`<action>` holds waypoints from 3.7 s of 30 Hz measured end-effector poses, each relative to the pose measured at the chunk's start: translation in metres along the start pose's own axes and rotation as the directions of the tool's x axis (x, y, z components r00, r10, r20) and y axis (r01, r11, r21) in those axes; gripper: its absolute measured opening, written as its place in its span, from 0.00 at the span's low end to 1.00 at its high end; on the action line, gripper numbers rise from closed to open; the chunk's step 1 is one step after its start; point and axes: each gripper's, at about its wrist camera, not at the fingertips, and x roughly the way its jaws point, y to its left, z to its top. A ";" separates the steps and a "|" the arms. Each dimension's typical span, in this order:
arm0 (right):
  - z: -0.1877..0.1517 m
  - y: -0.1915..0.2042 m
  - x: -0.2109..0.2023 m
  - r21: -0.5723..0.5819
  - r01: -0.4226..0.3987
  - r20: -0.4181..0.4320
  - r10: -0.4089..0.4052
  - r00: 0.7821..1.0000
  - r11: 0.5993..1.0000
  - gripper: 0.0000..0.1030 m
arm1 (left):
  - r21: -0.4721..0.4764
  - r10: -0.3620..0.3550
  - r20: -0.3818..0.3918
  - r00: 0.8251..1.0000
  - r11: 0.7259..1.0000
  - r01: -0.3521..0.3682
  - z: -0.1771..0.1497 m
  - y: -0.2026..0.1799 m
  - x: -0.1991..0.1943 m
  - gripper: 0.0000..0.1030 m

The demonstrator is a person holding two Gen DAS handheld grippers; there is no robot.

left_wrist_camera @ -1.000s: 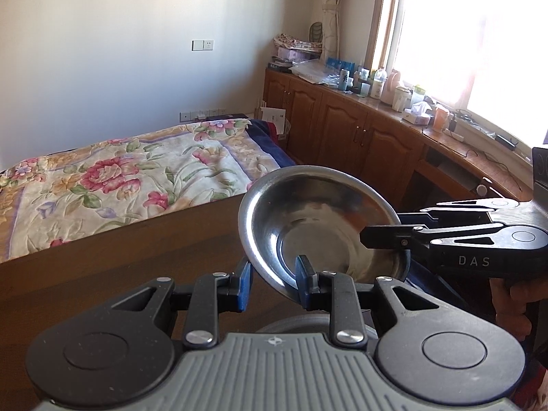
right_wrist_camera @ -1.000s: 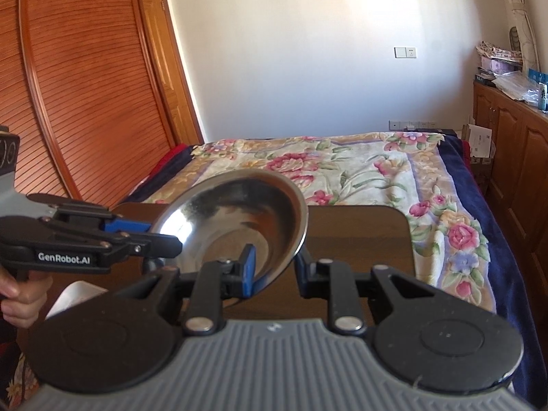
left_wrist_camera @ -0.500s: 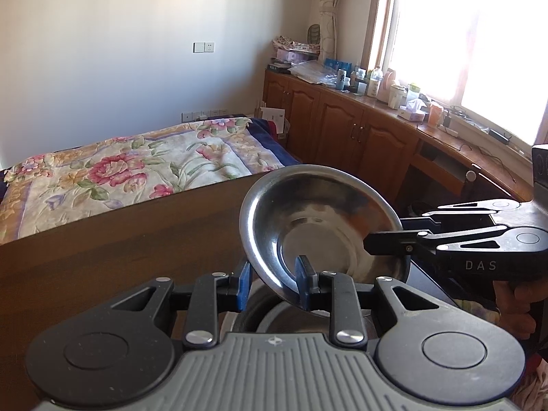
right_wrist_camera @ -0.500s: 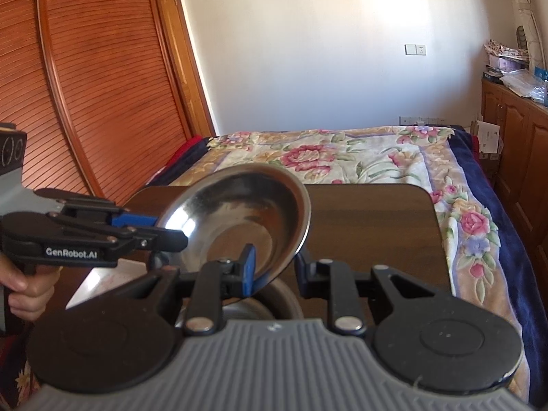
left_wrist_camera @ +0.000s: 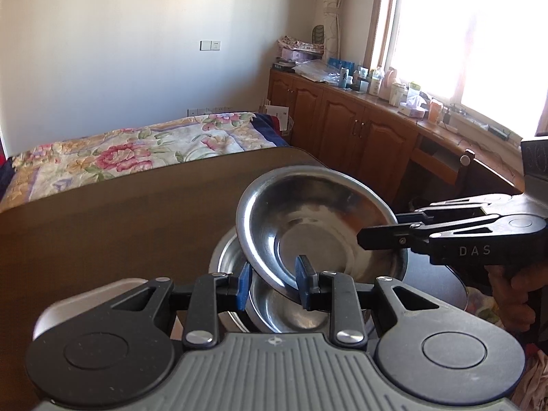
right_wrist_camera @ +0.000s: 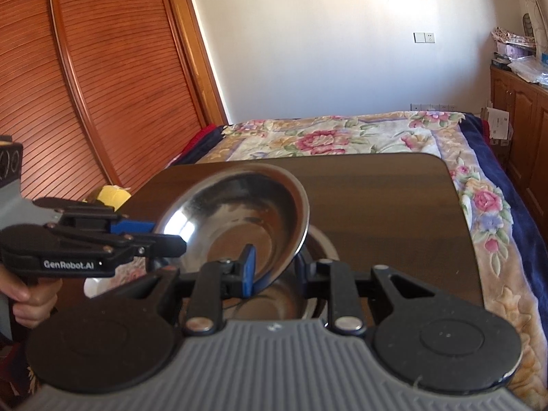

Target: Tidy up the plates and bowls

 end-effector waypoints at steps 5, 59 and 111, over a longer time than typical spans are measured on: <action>-0.012 0.002 0.005 0.006 -0.010 -0.026 0.011 1.000 1.000 0.26 | -0.010 0.001 -0.016 1.000 1.000 -0.001 -0.010 0.002 0.002 0.27; -0.033 0.008 -0.011 -0.030 0.150 0.191 -0.141 0.971 0.988 0.36 | 0.032 0.114 0.104 0.988 0.993 -0.118 -0.028 -0.006 -0.004 0.77; -0.053 0.000 0.022 0.023 0.109 0.183 -0.112 0.977 0.994 0.47 | -0.055 0.130 0.098 0.987 0.991 -0.125 -0.056 -0.005 0.021 0.42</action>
